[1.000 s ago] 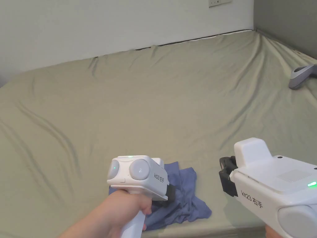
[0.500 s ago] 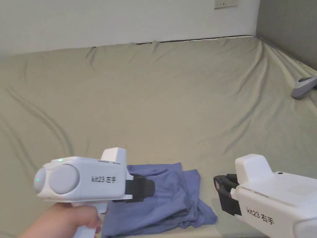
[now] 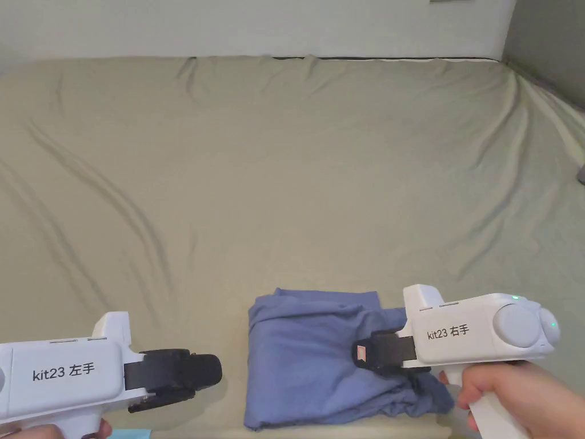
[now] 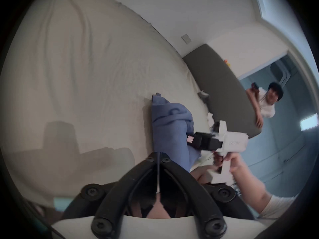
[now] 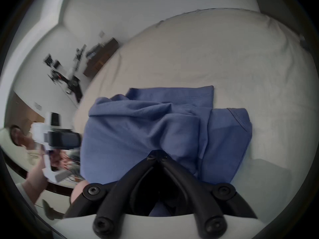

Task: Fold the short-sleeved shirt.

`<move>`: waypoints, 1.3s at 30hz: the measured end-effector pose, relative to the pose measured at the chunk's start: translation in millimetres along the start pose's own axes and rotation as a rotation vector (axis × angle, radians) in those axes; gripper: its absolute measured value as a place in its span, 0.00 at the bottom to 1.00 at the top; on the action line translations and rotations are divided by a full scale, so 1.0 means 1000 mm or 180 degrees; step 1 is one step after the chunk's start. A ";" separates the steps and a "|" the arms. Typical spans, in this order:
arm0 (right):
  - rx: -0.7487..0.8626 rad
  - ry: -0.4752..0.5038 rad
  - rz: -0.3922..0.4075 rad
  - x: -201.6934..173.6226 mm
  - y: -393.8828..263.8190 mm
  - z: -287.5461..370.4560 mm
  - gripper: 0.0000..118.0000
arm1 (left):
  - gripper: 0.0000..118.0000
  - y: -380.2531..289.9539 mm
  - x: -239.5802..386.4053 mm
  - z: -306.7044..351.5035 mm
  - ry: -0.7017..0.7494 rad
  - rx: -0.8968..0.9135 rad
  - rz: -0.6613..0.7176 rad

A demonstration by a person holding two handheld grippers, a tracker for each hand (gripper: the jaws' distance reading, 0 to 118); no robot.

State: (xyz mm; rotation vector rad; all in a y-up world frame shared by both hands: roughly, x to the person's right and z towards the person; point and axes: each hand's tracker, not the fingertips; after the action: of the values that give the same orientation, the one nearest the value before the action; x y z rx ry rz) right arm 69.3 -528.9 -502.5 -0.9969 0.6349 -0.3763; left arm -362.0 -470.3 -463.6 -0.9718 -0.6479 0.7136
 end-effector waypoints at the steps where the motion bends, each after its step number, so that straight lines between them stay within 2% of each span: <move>1: -0.0002 -0.0169 -0.0018 0.001 -0.002 0.002 0.00 | 0.25 0.004 -0.005 -0.008 -0.0047 0.0053 0.0102; 3: 0.0066 -0.0164 0.0167 -0.004 -0.009 0.004 0.00 | 0.48 0.013 -0.009 -0.026 -0.0225 -0.0059 0.0313; 4: 0.0071 -0.0175 0.0248 -0.004 -0.008 0.004 0.00 | 0.54 0.016 -0.012 -0.040 -0.0337 -0.0175 0.0351; 6: 0.0046 -0.0133 0.0047 0.001 -0.005 0.004 0.00 | 0.64 0.017 -0.005 -0.065 -0.0403 -0.0373 0.0263; 7: 0.0038 -0.0121 0.0002 0.001 -0.006 0.004 0.00 | 0.64 0.016 -0.003 -0.076 -0.0395 -0.0419 0.0187; 10: 0.0046 -0.0119 0.0018 0.000 -0.007 0.005 0.00 | 0.61 0.014 0.005 -0.106 -0.0485 -0.0523 0.0161; 11: 0.0051 -0.0127 -0.0001 -0.001 -0.008 0.006 0.00 | 0.54 0.012 0.007 -0.111 -0.0499 -0.0485 0.0158; 12: 0.0058 -0.0154 -0.0013 -0.003 -0.008 0.008 0.00 | 0.32 0.012 0.013 -0.115 -0.0510 -0.0446 0.0108; 13: 0.0069 -0.0203 0.0003 -0.006 -0.009 0.013 0.00 | 0.28 0.015 0.012 -0.120 -0.0374 -0.0457 -0.0038; 15: 0.0044 -0.0446 0.0124 -0.013 -0.009 0.024 0.00 | 0.26 0.018 0.007 -0.124 -0.0156 -0.0521 -0.0193; 16: 0.0044 -0.0474 0.0226 -0.017 -0.009 0.033 0.00 | 0.25 0.024 0.008 -0.117 -0.0300 -0.0536 -0.0137; 18: 0.0113 -0.0523 0.0379 -0.024 -0.009 0.050 0.00 | 0.25 0.030 0.017 -0.106 -0.0125 -0.0611 -0.0316; 21: 0.0126 -0.0484 0.0332 -0.031 -0.015 0.074 0.00 | 0.21 0.045 0.024 -0.080 0.0122 -0.0815 -0.0593; 25: 0.0160 -0.0476 0.0508 -0.048 -0.027 0.100 0.00 | 0.21 0.065 0.025 -0.017 0.0746 -0.0853 -0.0711; 28: 0.0090 -0.0451 0.0618 -0.058 -0.033 0.109 0.00 | 0.21 0.072 0.015 0.034 0.1409 -0.0900 -0.1116; 32: 0.0051 -0.0481 0.0769 -0.069 -0.034 0.112 0.00 | 0.21 0.098 -0.020 0.102 0.1966 -0.0818 -0.0907; 36: 0.0059 -0.0530 0.0835 -0.070 -0.029 0.109 0.00 | 0.20 0.126 -0.066 0.150 0.2836 -0.0740 -0.0987; 39: 0.0097 -0.0513 0.0811 -0.067 -0.026 0.108 0.00 | 0.20 0.143 -0.105 0.170 0.3434 -0.0755 -0.0824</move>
State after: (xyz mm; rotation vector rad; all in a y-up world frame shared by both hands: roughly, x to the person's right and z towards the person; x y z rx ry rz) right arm 87.7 -433.5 -417.0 -0.8945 0.5993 -0.0798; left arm -589.5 -413.4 -538.1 -1.2828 0.1104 -0.1718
